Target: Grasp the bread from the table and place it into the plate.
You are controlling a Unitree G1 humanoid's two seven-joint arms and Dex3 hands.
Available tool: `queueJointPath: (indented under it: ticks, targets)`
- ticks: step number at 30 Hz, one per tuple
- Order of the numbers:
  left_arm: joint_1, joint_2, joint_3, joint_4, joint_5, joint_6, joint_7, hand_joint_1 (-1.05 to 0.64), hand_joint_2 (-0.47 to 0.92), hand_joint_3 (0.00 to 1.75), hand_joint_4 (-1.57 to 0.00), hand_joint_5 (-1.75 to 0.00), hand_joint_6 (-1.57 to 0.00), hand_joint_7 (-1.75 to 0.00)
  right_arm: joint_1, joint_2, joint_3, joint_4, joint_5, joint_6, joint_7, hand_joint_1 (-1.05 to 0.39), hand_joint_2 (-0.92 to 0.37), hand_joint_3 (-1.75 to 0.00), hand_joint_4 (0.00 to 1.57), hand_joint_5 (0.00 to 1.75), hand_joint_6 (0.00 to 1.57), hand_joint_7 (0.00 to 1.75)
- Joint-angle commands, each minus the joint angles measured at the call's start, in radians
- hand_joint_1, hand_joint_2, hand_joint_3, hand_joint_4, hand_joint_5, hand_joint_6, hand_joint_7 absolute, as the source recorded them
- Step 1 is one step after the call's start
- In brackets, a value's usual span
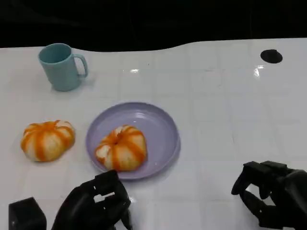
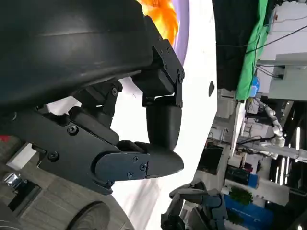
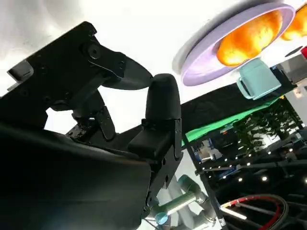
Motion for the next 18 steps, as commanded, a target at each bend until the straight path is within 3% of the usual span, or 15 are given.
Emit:
queueJointPath:
  ticks: [1,18]
  targets:
    - [0.003,0.018,0.008,0.0,0.002,-0.001,-0.002,-0.61,0.73,0.57,-0.79,-1.75,-0.73,-1.48,-0.011,0.006,-0.004,0.023,0.009,-0.016,-0.008,-0.21,-0.47,-1.07,0.85,1.75,0.67,1.52]
    - [0.003,0.02,0.011,-0.001,-0.002,0.001,-0.008,-0.6,0.75,0.54,-0.78,-1.75,-0.72,-1.46,-0.021,0.011,0.0,0.041,-0.007,-0.035,-0.015,-0.2,-0.49,-1.07,0.86,1.75,0.68,1.49]
